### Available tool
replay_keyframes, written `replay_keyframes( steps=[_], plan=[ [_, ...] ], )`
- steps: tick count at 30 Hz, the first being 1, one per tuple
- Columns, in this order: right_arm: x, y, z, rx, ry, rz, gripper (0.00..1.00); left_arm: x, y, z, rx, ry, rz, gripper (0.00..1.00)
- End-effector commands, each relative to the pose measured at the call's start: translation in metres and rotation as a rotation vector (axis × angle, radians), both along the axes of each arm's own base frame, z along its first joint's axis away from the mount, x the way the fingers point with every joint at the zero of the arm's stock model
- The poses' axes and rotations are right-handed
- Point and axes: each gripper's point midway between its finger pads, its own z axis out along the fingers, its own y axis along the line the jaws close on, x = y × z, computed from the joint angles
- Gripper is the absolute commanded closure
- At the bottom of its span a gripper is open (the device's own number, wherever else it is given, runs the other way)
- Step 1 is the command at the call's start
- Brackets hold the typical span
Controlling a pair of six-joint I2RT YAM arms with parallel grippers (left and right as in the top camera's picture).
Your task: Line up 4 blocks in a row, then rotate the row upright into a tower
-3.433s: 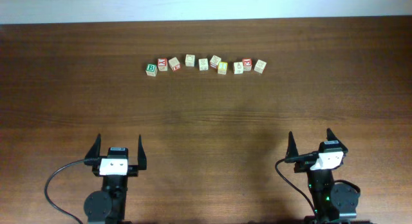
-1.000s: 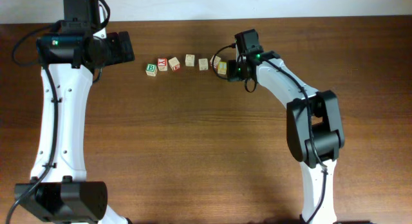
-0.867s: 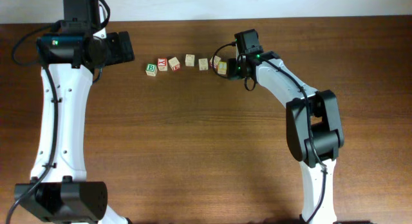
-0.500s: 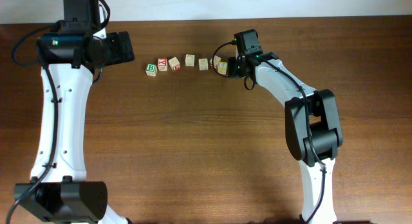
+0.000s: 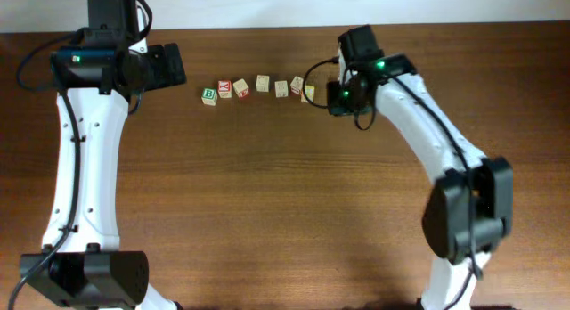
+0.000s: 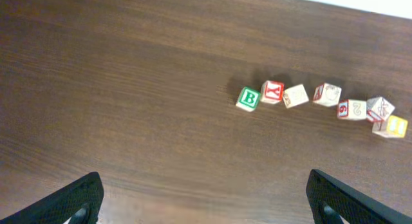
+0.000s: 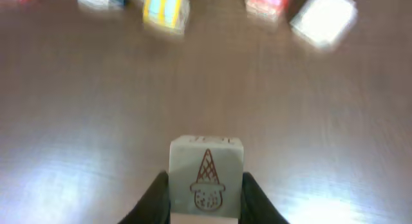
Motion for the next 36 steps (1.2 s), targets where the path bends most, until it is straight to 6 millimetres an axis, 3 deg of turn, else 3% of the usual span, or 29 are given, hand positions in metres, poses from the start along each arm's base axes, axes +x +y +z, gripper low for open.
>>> replay_keyframes(
  steps=[1, 3, 6, 11, 13, 15, 17, 20, 22, 24, 26, 28, 30, 33, 36],
  plan=[
    [-0.047, -0.003, 0.021, 0.017, 0.122, -0.003, 0.8, 0.002, -0.001, 0.006, -0.01, -0.019, 0.007, 0.01],
    [-0.082, -0.014, 0.005, -0.03, 0.275, -0.007, 0.8, 0.002, -0.001, 0.006, -0.01, -0.019, 0.008, 0.01],
    [-0.114, -0.024, -0.032, -0.07, 0.403, -0.014, 0.79, 0.002, -0.001, 0.006, -0.01, -0.019, 0.007, 0.01],
    [-0.116, -0.035, -0.092, -0.113, 0.353, -0.023, 0.8, 0.002, -0.001, 0.006, -0.01, -0.019, 0.008, 0.01],
    [-0.116, -0.036, -0.1, -0.114, 0.344, -0.024, 0.79, 0.002, -0.001, 0.006, -0.01, -0.019, 0.008, 0.01],
    [-0.116, -0.036, -0.1, -0.114, 0.344, -0.024, 0.62, 0.002, -0.001, 0.006, -0.01, -0.019, 0.008, 0.01],
    [-0.117, -0.036, -0.1, -0.114, 0.345, -0.023, 0.57, 0.002, -0.001, 0.006, -0.01, -0.019, 0.008, 0.01],
    [-0.113, -0.034, -0.096, -0.104, 0.34, -0.022, 0.56, 0.002, -0.001, 0.006, -0.01, -0.019, 0.008, 0.01],
    [-0.09, -0.027, -0.069, -0.084, 0.275, -0.022, 0.56, 0.002, -0.001, 0.006, -0.01, -0.019, 0.008, 0.01],
    [-0.052, -0.015, -0.027, -0.043, 0.149, -0.023, 0.49, 0.002, -0.001, 0.006, -0.01, -0.019, 0.008, 0.01],
    [0.007, -0.003, 0.026, 0.022, -0.095, -0.083, 0.47, 0.002, -0.001, 0.006, -0.01, -0.019, 0.008, 0.01],
    [0.069, -0.011, 0.05, 0.007, -0.361, -0.216, 0.47, 0.002, -0.001, 0.006, -0.01, -0.019, 0.008, 0.01],
    [0.09, -0.008, 0.044, 0.016, -0.418, -0.227, 0.46, 0.002, -0.001, 0.006, -0.01, -0.019, 0.007, 0.01],
    [0.117, 0.0, 0.016, 0.002, -0.398, -0.217, 0.39, 0.002, -0.001, 0.006, -0.01, -0.019, 0.007, 0.01],
    [0.142, 0.007, -0.012, -0.033, -0.325, -0.209, 0.39, 0.002, -0.001, 0.006, -0.01, -0.019, 0.008, 0.01]
  ],
)
